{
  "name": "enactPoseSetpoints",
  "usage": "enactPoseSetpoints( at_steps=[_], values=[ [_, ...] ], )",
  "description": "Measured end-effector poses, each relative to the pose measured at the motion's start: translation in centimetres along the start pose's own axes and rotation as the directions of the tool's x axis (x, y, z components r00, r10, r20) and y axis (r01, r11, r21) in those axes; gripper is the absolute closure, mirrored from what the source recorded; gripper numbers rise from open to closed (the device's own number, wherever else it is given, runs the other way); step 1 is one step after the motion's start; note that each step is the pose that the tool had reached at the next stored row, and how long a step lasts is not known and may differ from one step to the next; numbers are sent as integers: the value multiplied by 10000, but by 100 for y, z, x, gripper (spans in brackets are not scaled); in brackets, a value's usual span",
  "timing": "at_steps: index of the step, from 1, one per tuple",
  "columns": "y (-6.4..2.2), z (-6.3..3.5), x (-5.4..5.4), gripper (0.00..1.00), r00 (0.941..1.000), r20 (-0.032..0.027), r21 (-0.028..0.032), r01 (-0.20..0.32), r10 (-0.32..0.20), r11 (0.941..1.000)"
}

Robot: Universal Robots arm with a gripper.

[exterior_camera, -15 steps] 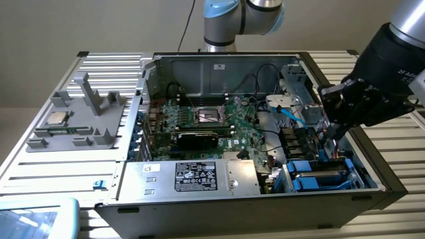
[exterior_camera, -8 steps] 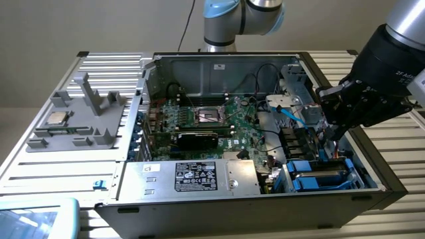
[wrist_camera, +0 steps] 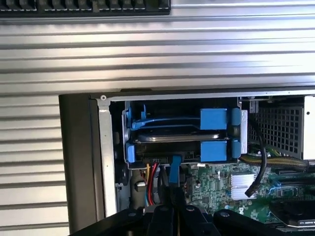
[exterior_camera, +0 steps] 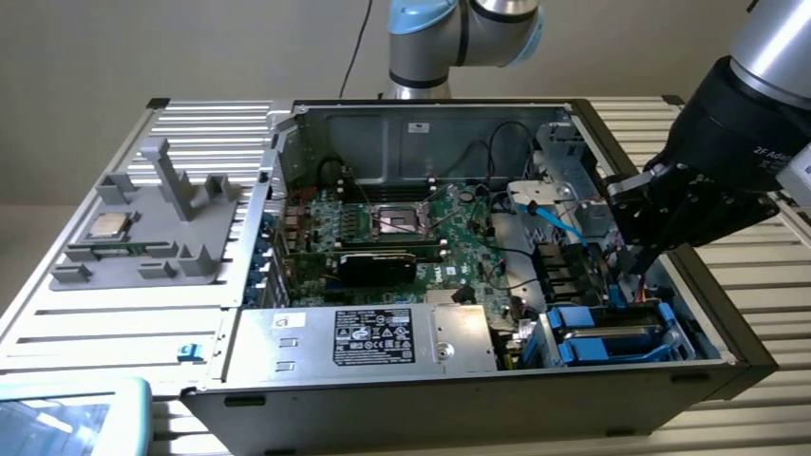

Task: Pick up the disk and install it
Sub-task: 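Insert the second disk wire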

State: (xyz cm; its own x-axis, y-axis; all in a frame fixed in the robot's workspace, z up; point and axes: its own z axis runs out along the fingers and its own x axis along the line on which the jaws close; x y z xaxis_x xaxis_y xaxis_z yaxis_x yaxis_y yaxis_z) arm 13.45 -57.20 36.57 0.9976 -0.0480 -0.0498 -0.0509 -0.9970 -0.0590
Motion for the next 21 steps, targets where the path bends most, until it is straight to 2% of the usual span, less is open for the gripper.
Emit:
enactPoseSetpoints(
  at_steps=[3,9,17,21],
  values=[
    [24,9,-8,89,10000,-4,-1,75,-75,10000],
    [91,25,-83,89,9997,-206,4,100,-100,10000],
    [141,43,-120,89,9995,-215,-13,214,-214,9998],
    [154,47,-123,89,9991,-267,-41,336,-337,9994]
  ],
)
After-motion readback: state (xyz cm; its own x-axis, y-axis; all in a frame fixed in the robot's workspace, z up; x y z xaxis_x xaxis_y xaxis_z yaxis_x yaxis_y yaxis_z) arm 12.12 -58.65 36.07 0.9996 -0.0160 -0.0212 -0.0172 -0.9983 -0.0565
